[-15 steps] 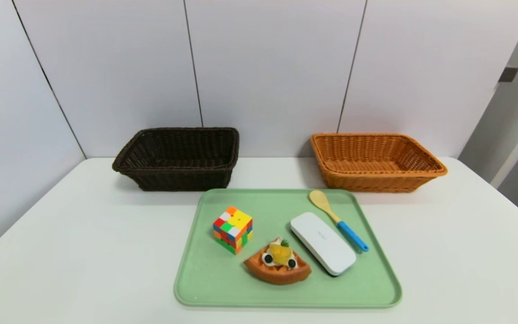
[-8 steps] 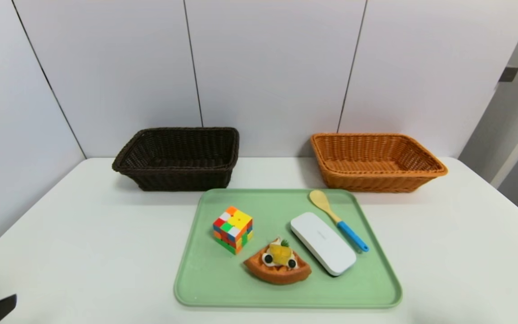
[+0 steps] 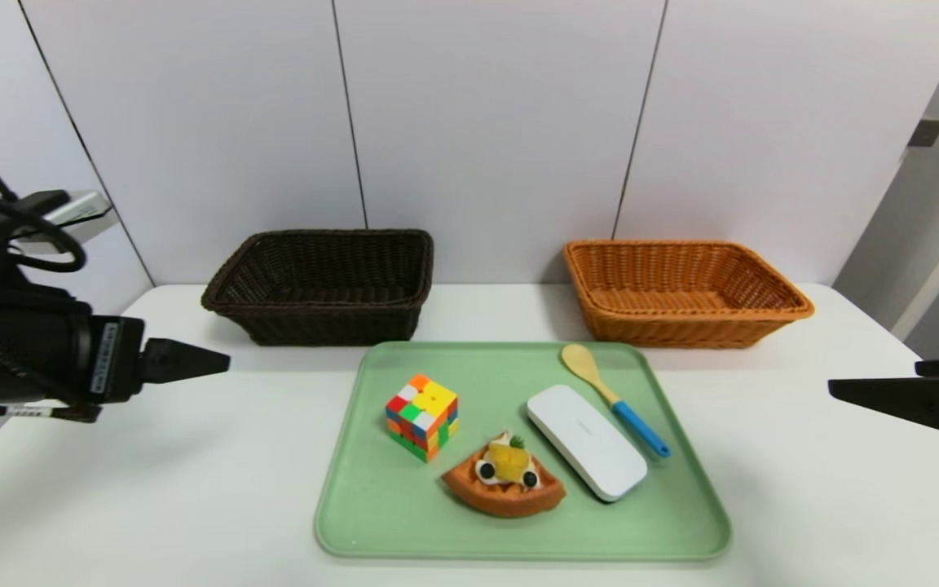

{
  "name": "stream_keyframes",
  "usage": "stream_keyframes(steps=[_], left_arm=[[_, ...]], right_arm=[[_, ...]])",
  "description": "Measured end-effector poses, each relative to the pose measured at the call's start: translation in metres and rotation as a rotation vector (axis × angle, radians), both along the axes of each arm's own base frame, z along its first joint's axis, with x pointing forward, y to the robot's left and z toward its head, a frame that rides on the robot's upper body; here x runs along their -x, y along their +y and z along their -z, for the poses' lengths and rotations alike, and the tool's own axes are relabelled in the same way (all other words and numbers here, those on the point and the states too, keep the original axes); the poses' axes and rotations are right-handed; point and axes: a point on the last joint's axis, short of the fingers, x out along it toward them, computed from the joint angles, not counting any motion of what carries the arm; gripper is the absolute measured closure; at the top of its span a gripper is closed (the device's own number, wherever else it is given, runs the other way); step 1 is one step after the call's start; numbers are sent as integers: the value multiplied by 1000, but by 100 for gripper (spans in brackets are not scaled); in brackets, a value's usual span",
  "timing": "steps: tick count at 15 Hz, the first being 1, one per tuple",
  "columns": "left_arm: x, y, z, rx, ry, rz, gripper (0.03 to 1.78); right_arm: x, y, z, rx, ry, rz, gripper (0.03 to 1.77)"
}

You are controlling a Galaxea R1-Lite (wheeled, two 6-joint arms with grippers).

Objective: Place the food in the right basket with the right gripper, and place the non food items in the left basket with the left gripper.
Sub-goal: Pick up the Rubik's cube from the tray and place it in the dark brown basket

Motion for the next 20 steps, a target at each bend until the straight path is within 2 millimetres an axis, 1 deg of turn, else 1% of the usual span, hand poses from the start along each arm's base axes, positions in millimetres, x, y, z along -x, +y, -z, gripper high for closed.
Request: stream_keyframes(steps=[2,4,6,8,11,15,20], left_arm=[[-20,-23,2,42,65,41,12],[-32,-44,6,35,101,69,12],[-41,-64,7,47,128,85,12],[-45,-79,9,47,150,116,12],[-50,-99,11,59,169,154,12],[-55,-120,14,60,182,201,12],[-60,-138,20,70,211,218,12]], right_arm=[[-20,14,1,-1,45,-59,10],[-35,28,2,-15,83,-101,10],[-47,39,5,-26,113,-117,10],[-56,44,9,-29,143,-118,10],[-63,47,14,-41,173,-105,10],[-64,48,16,-40,184,-104,10],[-64,48,15,-43,181,-102,10]])
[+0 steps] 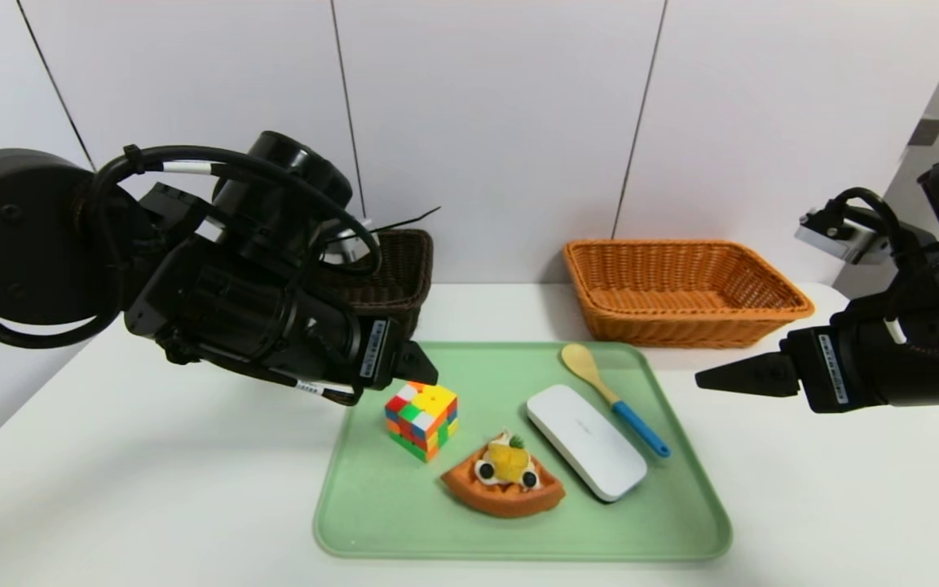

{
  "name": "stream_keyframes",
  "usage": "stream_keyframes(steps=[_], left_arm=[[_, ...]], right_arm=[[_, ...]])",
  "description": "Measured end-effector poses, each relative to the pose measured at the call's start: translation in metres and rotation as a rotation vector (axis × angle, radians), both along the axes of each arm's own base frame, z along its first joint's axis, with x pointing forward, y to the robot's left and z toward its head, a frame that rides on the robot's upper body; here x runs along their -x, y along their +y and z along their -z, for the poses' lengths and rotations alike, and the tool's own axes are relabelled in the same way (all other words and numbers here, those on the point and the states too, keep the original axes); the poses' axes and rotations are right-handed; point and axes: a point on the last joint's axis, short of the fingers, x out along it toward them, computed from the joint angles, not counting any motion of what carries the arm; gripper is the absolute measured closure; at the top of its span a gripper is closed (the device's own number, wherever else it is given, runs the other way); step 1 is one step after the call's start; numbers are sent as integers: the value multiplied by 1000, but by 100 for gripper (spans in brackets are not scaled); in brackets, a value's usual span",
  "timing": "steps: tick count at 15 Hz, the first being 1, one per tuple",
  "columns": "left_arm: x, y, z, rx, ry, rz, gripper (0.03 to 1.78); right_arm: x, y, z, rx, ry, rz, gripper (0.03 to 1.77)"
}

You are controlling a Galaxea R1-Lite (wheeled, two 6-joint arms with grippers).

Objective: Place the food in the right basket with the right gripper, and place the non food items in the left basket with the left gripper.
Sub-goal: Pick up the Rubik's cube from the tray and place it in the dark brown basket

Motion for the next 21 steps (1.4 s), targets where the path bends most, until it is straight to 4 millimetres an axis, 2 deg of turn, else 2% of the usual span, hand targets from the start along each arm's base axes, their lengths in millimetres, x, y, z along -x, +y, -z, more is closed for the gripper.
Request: stream_keyframes(steps=[5,10,15,21], left_arm=[[-2,-18,6,-27,-2,35,12],[-15,-40,32,-144,4,21,12],[-25,-48,50,-175,41,23,12],[-32,-53,54,-211,29,64,12]], right_arm=[[1,0,-2,-11,-1,11,10],[2,-1,-2,-16,1,19,10],[2,-2,-1,-15,5,23,10],[2,-3,0,-14,8,27,10]])
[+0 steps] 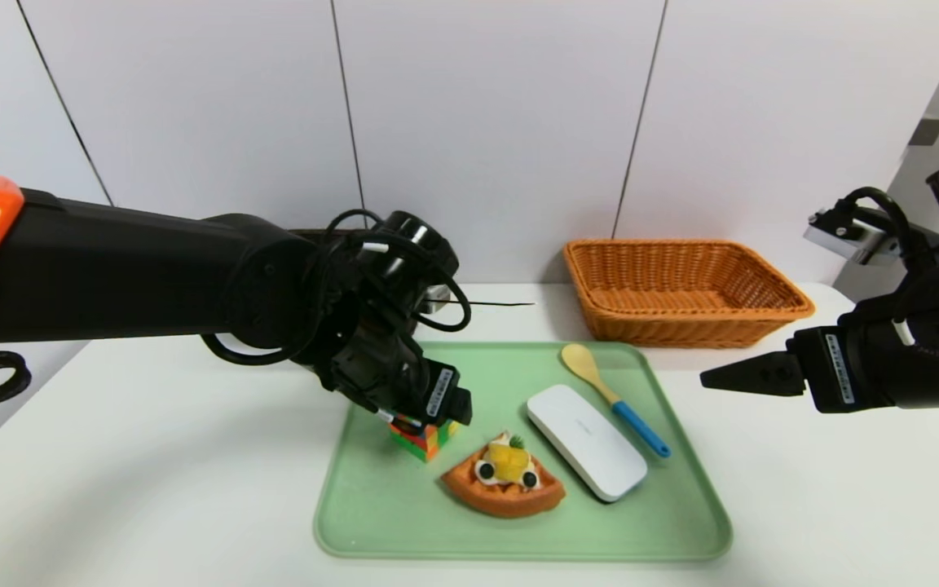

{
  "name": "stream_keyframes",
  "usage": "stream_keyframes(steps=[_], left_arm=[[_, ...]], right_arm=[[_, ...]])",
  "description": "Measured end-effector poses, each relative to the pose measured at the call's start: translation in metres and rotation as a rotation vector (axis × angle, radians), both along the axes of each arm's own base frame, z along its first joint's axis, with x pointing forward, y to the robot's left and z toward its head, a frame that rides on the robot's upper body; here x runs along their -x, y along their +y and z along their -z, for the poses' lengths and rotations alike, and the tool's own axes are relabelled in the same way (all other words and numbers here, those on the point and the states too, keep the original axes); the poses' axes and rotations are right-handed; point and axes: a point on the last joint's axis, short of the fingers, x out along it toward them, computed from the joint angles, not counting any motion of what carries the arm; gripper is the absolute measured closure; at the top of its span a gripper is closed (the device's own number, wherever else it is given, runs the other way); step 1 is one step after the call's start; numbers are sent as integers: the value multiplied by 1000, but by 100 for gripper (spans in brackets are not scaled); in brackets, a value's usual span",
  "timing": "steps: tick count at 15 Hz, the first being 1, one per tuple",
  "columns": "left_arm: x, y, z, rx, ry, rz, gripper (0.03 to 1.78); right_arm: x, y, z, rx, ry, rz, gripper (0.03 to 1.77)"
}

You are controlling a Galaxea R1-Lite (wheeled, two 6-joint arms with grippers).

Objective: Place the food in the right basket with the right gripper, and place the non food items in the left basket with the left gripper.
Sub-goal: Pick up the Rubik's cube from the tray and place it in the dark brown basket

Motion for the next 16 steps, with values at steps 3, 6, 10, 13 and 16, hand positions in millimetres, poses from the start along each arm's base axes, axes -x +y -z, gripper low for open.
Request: stream_keyframes(steps=[3,6,10,13,16], left_arm=[[-2,0,-5,-29,1,28,12],[-5,1,-9,-61,39,27,12],[-11,-3,-1,-67,57,20,12],[-16,-5,8,-79,78,12,12],[-20,-3,16,-93,98,1,12]], right_arm=[[1,-2,0,0,-1,4,10],[3,-4,1,1,0,14,10],[5,-6,0,-1,-4,19,10],[6,-6,1,-1,-2,19,10],[7,-7,1,-2,-3,20,10]])
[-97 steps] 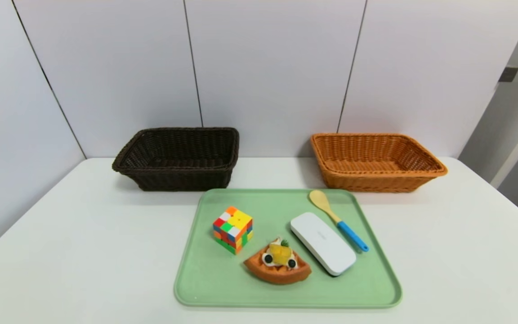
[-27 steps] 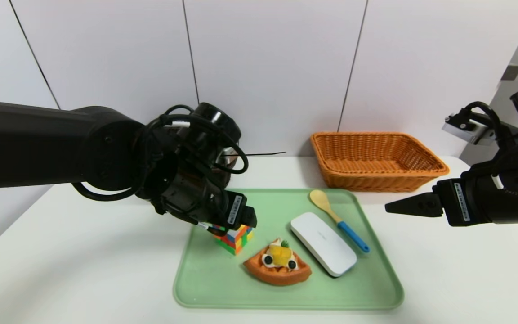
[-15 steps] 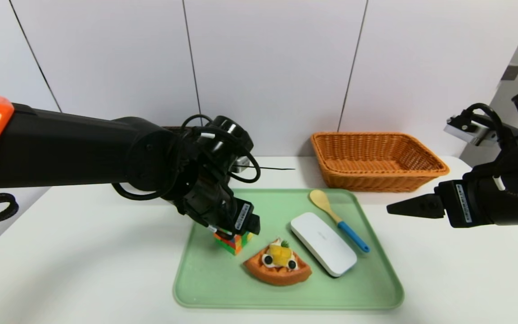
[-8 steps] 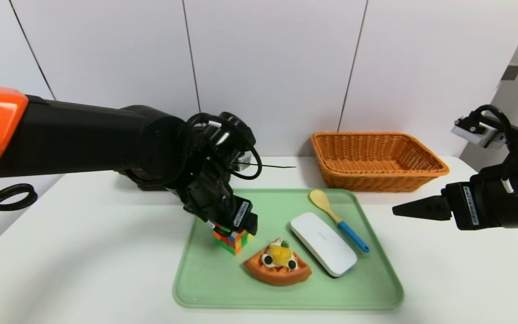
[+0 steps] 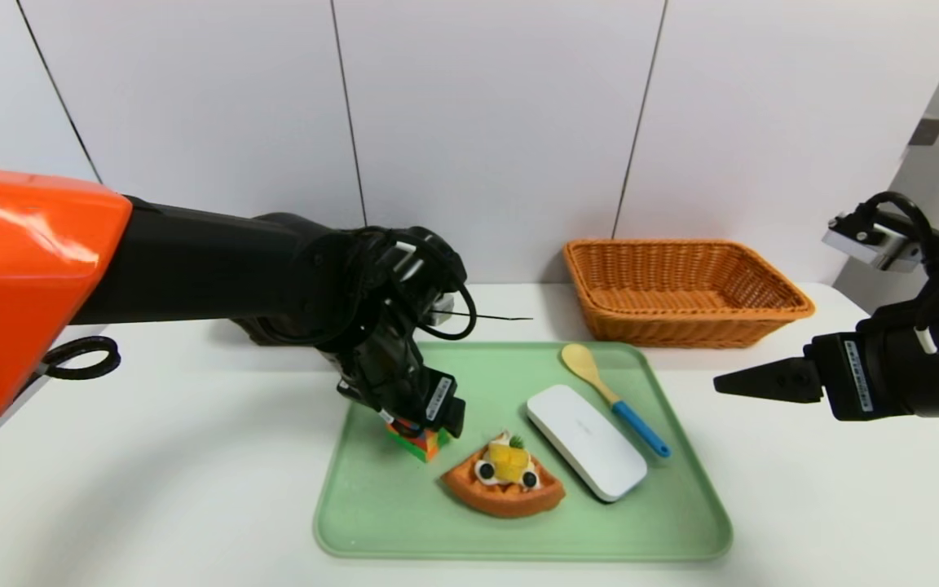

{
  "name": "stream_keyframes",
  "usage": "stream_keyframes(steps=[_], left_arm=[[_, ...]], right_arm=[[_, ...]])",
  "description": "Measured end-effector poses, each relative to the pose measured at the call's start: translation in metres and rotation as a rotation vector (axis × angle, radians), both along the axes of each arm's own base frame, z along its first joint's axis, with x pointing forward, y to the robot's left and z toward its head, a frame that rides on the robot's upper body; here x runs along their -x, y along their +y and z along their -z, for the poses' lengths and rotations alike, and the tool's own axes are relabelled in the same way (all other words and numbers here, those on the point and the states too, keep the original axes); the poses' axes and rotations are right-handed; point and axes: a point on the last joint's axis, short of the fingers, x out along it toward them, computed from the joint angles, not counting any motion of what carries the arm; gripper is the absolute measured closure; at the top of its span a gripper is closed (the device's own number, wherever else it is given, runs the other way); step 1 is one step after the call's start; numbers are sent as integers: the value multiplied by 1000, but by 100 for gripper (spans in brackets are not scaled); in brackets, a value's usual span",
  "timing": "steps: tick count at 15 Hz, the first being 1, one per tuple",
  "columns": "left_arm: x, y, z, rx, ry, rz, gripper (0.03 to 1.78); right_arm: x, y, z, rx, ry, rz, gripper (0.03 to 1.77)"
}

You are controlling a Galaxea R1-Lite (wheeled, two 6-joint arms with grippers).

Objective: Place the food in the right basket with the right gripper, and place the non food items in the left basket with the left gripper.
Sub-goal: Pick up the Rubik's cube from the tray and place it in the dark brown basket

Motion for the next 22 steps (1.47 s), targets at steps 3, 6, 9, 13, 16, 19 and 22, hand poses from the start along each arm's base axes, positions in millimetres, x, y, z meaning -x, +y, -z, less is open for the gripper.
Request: stream_keyframes(steps=[3,6,9,13,16,19,22], left_arm=[[-1,0,3,-3,7,-2,12],[-1,0,4,-3,10,2,38],[-1,-1,3,-1,8,3,81],[1,1,-1,6,-1,0,84],[7,6,-17,30,-32,-1,84],[18,14,-44,75,-97,6,84],[32,26,-82,144,-195,10,84]], right_arm=[[1,0,-1,-10,0,8,10],[1,0,-2,-11,-4,8,10],[2,-1,-2,-13,-7,7,10],[3,-1,-3,-15,-10,8,10],[3,-1,-3,-21,-8,16,10],[3,-1,-3,-22,-8,16,10],[3,-1,-4,-23,-14,16,10]])
